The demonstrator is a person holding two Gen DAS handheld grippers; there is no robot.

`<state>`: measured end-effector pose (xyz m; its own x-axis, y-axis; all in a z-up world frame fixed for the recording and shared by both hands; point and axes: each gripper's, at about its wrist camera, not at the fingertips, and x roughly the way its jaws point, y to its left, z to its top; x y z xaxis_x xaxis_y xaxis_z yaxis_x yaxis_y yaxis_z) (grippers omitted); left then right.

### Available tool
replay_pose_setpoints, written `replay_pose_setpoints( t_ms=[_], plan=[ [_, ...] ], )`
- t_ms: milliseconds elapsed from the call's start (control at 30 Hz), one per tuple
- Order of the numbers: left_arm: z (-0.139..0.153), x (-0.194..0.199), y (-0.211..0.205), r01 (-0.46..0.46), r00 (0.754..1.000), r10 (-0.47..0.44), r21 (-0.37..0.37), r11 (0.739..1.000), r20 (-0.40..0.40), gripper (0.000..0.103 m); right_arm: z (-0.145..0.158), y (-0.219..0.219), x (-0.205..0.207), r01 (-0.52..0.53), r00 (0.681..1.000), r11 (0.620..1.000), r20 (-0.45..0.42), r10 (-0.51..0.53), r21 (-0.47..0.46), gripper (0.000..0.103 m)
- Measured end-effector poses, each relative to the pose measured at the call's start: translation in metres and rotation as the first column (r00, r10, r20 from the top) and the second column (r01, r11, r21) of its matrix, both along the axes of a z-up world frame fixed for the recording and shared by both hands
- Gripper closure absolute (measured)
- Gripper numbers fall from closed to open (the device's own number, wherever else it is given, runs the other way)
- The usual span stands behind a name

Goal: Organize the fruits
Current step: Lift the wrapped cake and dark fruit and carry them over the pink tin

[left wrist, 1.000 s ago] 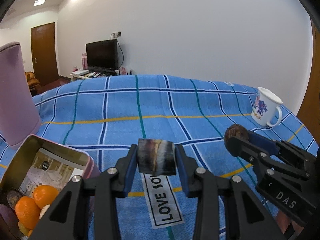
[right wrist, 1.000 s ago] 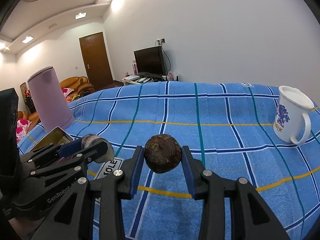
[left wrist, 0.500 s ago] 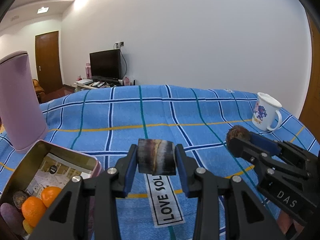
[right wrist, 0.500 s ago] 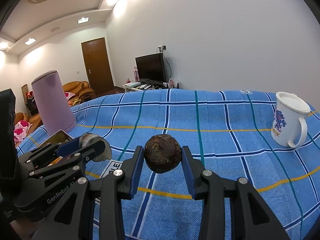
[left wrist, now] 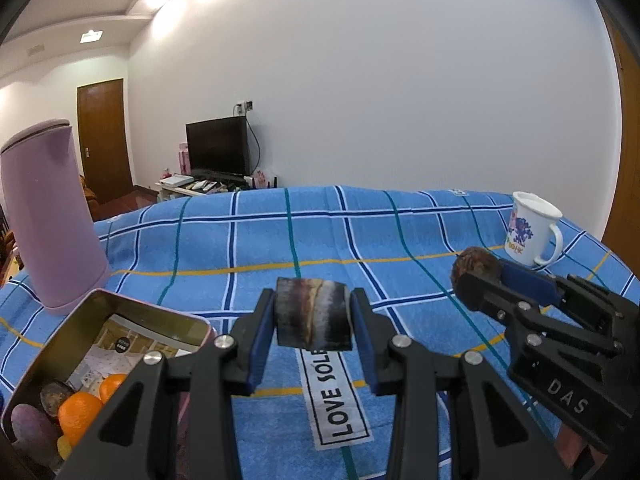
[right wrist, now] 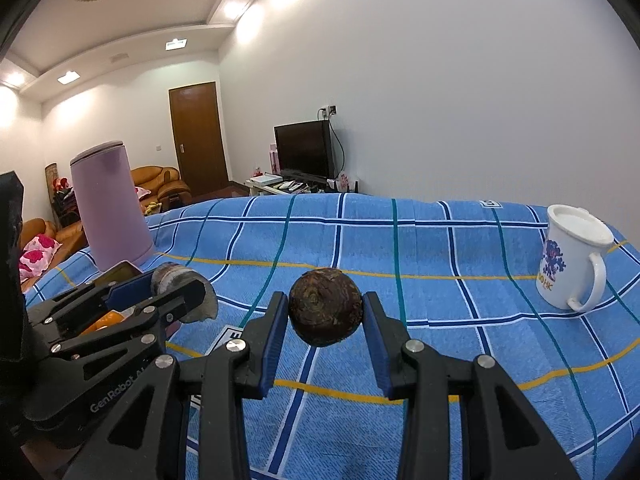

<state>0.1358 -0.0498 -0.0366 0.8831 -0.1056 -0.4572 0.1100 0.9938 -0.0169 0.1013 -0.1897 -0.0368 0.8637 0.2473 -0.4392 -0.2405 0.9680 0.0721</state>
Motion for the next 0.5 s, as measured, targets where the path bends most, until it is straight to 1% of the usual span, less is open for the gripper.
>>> replay_pose_setpoints(
  t_ms=[200,500],
  plan=[
    [0.001,-0.003,0.004,-0.011,1.0,0.011,-0.012,1.0,0.005,0.064,0.002,0.002,-0.003,-0.007,1.0,1.0,0.013,0.007,-0.005,0.063],
    [0.001,-0.016,0.012,-0.021,1.0,0.021,-0.009,1.0,0.007,0.064,0.002,0.009,-0.008,-0.021,0.999,1.0,0.023,0.022,-0.016,0.063]
  ],
)
